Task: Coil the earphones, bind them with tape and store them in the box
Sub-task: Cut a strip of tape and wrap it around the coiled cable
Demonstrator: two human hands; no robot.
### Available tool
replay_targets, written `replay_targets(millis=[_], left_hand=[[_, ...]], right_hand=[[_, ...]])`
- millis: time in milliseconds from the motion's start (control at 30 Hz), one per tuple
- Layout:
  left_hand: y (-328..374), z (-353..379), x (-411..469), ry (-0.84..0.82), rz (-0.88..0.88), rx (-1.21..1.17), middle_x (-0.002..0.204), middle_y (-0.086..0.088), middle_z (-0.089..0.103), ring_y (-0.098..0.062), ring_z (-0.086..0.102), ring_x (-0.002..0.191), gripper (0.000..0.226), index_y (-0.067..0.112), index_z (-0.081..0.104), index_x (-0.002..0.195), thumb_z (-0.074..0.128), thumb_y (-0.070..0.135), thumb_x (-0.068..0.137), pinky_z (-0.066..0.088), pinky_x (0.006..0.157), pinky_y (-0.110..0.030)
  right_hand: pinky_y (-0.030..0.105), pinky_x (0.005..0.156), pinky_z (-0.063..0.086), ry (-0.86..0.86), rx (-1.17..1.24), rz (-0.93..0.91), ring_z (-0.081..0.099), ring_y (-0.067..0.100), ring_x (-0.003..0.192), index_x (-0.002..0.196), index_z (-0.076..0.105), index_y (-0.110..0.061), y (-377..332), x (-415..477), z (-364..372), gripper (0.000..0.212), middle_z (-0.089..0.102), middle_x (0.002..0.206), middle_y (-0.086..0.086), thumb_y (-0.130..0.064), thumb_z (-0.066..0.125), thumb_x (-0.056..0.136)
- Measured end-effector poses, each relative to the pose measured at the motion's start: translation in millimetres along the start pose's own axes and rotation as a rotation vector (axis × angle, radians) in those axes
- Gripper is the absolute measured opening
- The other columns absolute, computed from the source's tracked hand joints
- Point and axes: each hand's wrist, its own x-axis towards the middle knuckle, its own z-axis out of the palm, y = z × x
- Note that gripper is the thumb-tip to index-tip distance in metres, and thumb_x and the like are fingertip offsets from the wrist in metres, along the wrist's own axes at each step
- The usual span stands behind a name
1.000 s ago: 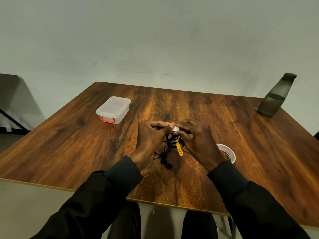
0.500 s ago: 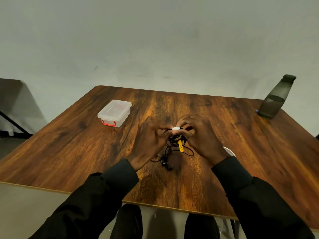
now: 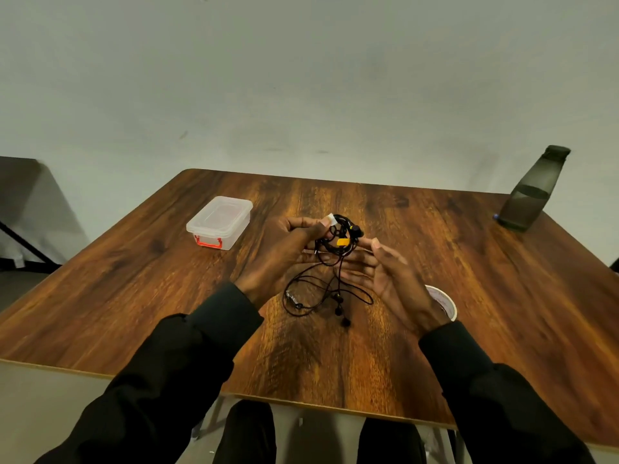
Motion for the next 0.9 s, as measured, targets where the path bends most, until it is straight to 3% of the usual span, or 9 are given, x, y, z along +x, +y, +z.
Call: replay_targets(millis=[133,200,300,400,500,633,767,900], left_hand=[[2.6,1.0,6.0,0.010,-0.014,-0.026,0.102,-0.023,0.077,-0.028,0.074,0.087,0.028,-0.007,0.073,0.105,0.071,0.019,0.094,0.064,0.078,-0.039],[3.3,2.5,7.8,0.008,-0.024,-0.062,0.102,-0.015,0.078,-0.015,0.074,0.085,0.024,-0.002,0.074,0.103,0.072,0.020,0.093,0.062,0.077,-0.028],[2.3,5.7,8.4,0.039,-0.060,-0.133,0.096,0.001,0.078,0.002,0.069,0.077,0.018,0.007,0.076,0.105,0.073,0.020,0.092,0.051,0.068,-0.015],[-2.1,3.4,9.9,0.073,-0.120,-0.255,0.081,0.004,0.074,0.000,0.060,0.062,0.017,0.007,0.074,0.106,0.073,0.016,0.092,0.049,0.070,-0.021],[-4.5,1.0,10.9,0.102,-0.133,-0.303,0.079,-0.001,0.075,-0.001,0.063,0.057,0.020,0.000,0.072,0.109,0.072,0.012,0.092,0.057,0.069,-0.022],[-3.8,-0.5,9.6,0.102,-0.136,-0.320,0.082,-0.006,0.078,-0.007,0.069,0.063,0.017,0.000,0.072,0.106,0.073,0.010,0.091,0.061,0.067,-0.024],[-1.1,-1.3,9.2,0.109,-0.114,-0.364,0.096,-0.015,0.077,-0.017,0.072,0.071,0.028,-0.005,0.069,0.116,0.072,0.007,0.091,0.061,0.065,-0.025],[1.9,-2.7,9.1,0.072,-0.092,-0.414,0.106,-0.021,0.075,-0.026,0.073,0.083,0.026,-0.006,0.067,0.119,0.066,0.001,0.094,0.064,0.071,-0.031]], right_hand=[[0.039,0.102,0.055,-0.069,-0.147,0.003,0.068,0.034,0.117,0.133,0.055,-0.003,7.6,-4.3,3.5,0.040,0.071,0.124,0.021,-0.011,0.059,0.093],[0.032,0.099,0.056,-0.076,-0.381,-0.049,0.070,0.026,0.116,0.131,0.058,-0.004,12.4,-6.3,4.1,0.036,0.074,0.120,0.015,0.000,0.063,0.095],[0.026,0.090,0.058,-0.037,-0.609,-0.137,0.075,0.022,0.104,0.118,0.070,0.000,19.9,-6.0,0.2,0.025,0.079,0.105,0.011,0.001,0.067,0.093],[0.025,0.084,0.059,0.031,-0.589,-0.151,0.077,0.021,0.093,0.108,0.073,0.003,19.7,-6.4,-2.9,0.017,0.080,0.094,0.013,0.000,0.068,0.093],[0.025,0.081,0.060,0.054,-0.568,-0.151,0.077,0.023,0.092,0.110,0.073,0.002,15.7,-6.2,-4.3,0.017,0.080,0.093,0.013,-0.001,0.067,0.093],[0.025,0.081,0.060,0.046,-0.530,-0.154,0.077,0.022,0.090,0.111,0.073,0.002,14.2,-4.6,-4.4,0.018,0.079,0.095,0.014,-0.003,0.065,0.095],[0.024,0.080,0.059,0.015,-0.524,-0.131,0.077,0.020,0.091,0.114,0.071,0.001,13.6,-4.3,-6.2,0.020,0.079,0.096,0.015,-0.005,0.064,0.096],[0.026,0.084,0.059,-0.006,-0.513,-0.114,0.076,0.023,0.094,0.112,0.072,0.002,13.1,-3.6,-7.3,0.020,0.079,0.097,0.017,-0.003,0.067,0.093]])
